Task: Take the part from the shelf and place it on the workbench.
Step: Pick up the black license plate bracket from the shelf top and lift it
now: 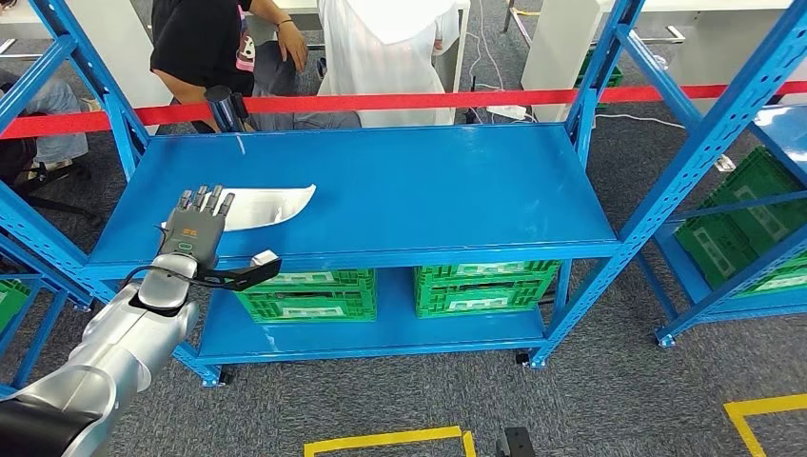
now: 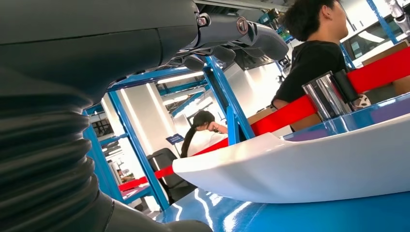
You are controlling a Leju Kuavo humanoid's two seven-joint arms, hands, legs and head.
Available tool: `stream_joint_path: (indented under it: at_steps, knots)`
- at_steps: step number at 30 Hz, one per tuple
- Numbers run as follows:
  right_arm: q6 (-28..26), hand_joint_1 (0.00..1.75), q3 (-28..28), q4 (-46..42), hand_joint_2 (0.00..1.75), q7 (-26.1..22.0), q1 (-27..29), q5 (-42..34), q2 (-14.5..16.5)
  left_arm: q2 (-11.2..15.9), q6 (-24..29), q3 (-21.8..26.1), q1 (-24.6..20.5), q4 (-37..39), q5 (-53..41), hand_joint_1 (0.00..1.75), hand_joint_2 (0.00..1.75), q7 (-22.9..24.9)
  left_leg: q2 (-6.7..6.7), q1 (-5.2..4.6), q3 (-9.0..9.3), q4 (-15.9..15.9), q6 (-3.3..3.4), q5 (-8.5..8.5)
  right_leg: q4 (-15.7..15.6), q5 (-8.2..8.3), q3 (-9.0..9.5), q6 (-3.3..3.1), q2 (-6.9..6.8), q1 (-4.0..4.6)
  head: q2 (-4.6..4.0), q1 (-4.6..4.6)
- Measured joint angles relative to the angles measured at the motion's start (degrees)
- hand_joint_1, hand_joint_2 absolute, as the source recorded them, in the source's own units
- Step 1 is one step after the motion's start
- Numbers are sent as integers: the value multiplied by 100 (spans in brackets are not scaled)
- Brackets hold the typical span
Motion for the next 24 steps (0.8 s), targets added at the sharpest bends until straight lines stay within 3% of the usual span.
stream_joint_path:
  at_steps: [4,8,24]
  knots:
    - [0,0,0,0,0,-9,29,-9,-1,-24,5,0,0,0,-11,0,175,-7,0,0,0,0,0,0,0,0,-1,0,0,0,0,1]
    - [2,0,0,0,0,44,80,-15,-1,-41,38,0,0,0,-36,0,0,-44,1,0,0,0,0,0,0,-1,-1,-1,0,0,0,1]
    - [93,0,0,0,0,198,136,19,-1,-110,252,282,4,0,291,0,0,-214,0,0,0,0,-1,-1,-1,0,0,0,0,0,0,1]
